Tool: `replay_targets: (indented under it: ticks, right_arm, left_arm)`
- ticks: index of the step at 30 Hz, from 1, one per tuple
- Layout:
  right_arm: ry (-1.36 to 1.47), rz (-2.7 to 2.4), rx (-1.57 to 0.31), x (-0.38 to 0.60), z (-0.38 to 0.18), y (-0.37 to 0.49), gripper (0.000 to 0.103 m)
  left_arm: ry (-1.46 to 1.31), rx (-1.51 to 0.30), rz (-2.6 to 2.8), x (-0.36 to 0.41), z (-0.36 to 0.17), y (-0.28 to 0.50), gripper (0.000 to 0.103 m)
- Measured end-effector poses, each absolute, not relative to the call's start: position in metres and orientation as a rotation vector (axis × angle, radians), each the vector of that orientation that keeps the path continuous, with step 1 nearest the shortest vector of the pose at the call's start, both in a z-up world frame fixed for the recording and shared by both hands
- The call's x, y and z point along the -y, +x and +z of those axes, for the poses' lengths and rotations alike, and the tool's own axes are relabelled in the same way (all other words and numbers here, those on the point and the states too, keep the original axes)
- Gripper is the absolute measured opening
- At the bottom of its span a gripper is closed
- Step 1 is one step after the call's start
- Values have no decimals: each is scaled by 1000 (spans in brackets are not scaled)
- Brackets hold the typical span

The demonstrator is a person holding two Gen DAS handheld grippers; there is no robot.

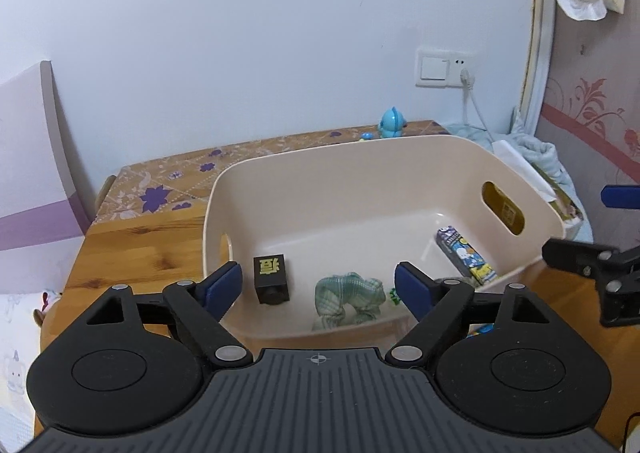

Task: Organize objects
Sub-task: 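Open both grippers to drop the boxes into the basket, then move both grippers back toward the remaining items on the table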

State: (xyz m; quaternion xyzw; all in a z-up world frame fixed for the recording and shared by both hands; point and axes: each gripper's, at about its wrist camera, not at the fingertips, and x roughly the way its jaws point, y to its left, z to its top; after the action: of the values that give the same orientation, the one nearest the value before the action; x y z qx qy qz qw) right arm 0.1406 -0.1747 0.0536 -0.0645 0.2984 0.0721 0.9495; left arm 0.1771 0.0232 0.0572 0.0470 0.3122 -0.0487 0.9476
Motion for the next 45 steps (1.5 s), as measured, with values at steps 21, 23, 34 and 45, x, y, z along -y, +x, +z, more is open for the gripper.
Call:
replay_targets:
  ticks: [21, 23, 34, 45]
  right_arm:
    - [-139, 133, -773, 183, -1, 101, 103]
    - [-136, 130, -785, 183, -6, 100, 103]
    - [-132, 141, -855, 180, -36, 94, 103]
    - [-93, 157, -907, 173, -60, 98, 103]
  left_arm:
    - [125, -747, -162, -27, 17, 128, 89]
    - [126, -756, -168, -25, 13, 126, 89]
    - [151, -837, -180, -19, -15, 123, 89]
    - [113, -908, -193, -11, -41, 129, 89]
